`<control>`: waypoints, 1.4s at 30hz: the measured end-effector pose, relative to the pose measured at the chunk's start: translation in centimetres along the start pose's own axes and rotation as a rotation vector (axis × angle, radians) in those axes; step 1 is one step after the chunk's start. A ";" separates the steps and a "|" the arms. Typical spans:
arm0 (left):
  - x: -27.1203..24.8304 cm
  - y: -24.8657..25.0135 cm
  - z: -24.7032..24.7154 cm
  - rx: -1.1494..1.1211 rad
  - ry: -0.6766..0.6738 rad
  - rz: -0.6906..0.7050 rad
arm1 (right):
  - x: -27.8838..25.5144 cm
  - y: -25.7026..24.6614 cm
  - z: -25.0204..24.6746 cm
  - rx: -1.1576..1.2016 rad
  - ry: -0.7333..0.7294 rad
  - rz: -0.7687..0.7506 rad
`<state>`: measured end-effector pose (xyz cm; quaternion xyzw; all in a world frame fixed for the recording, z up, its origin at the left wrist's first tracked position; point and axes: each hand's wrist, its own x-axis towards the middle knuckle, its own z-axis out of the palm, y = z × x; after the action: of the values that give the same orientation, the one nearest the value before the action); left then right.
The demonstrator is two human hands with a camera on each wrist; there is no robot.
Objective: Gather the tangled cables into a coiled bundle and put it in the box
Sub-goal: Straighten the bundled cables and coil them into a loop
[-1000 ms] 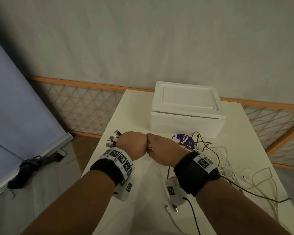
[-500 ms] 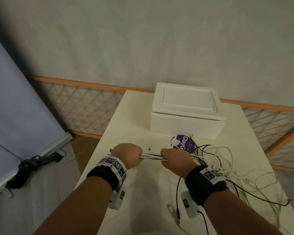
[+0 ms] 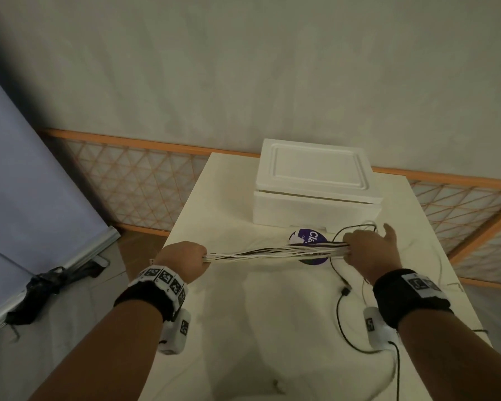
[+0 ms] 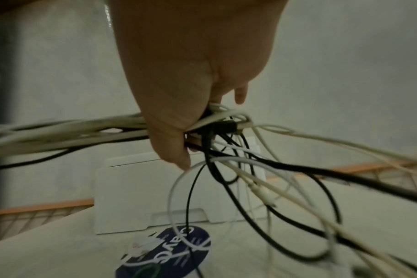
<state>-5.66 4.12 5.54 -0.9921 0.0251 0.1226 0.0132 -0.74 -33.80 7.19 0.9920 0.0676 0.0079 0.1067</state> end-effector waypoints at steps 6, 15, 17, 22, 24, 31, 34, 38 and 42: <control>-0.2 -1.9 -0.2 -0.030 0.018 -0.073 | -0.4 4.5 0.1 -0.073 0.135 0.093; -1.5 -2.3 1.2 -0.027 -0.041 -0.109 | -1.8 5.8 -0.8 0.042 -0.423 0.189; -1.4 -1.1 1.1 -0.029 -0.019 -0.083 | -1.5 3.1 -2.1 0.143 -0.379 0.054; -1.0 2.4 -0.9 -0.013 0.058 0.016 | -2.3 -7.9 -5.6 0.795 -0.012 -0.375; -1.0 3.4 -1.9 0.019 0.111 0.083 | -2.8 -11.2 -4.7 0.898 -0.192 -0.419; -1.2 3.2 -3.8 0.042 0.174 0.157 | -3.4 -9.9 2.1 0.548 -0.569 -0.092; -1.5 1.0 -3.4 0.023 0.159 0.057 | -3.1 -4.9 3.2 0.349 -0.547 -0.018; -1.5 -0.8 -1.5 0.028 0.054 -0.029 | -2.9 0.8 3.4 0.208 -0.477 0.070; -1.0 1.5 -1.5 -0.042 0.065 0.000 | -2.1 0.6 1.4 0.251 -0.491 0.034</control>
<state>-6.34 2.58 7.24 -0.9956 0.0231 0.0909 -0.0083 -2.73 -34.94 5.92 0.9706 0.0233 -0.2396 -0.0041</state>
